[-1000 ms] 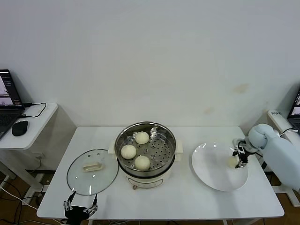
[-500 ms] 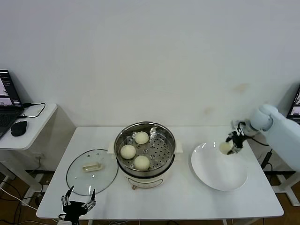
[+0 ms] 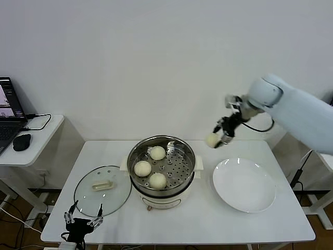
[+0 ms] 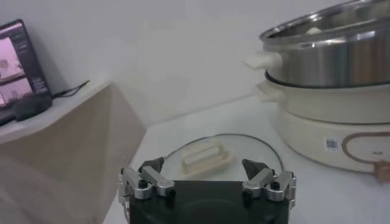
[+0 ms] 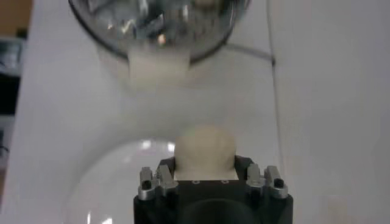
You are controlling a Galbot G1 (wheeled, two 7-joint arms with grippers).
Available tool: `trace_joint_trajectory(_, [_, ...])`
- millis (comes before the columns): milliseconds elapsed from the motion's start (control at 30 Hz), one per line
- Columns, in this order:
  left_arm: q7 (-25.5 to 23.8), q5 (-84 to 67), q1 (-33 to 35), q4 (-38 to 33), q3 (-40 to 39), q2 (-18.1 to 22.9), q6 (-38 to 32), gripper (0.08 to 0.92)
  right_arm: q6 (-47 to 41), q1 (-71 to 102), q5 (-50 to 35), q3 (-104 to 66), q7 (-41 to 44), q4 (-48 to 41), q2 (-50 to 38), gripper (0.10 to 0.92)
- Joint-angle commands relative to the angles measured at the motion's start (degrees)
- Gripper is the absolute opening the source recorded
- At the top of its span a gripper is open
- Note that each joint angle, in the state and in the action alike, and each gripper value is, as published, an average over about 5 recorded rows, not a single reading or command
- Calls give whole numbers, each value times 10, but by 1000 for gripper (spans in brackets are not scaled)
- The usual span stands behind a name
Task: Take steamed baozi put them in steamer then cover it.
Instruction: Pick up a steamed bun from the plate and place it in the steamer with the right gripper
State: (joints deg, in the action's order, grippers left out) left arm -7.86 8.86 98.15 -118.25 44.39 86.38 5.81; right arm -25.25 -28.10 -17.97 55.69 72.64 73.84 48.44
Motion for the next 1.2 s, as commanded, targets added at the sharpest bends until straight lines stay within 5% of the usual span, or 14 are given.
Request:
trace_joint_trajectory(33, [3, -5, 1, -5, 3, 0, -4, 823, -65, -98, -124, 107, -3, 11, 113, 602])
trace_joint_trajectory(1200, [4, -10, 0, -3, -4, 7, -5, 823, -69, 51, 44, 113, -50, -88, 222, 602])
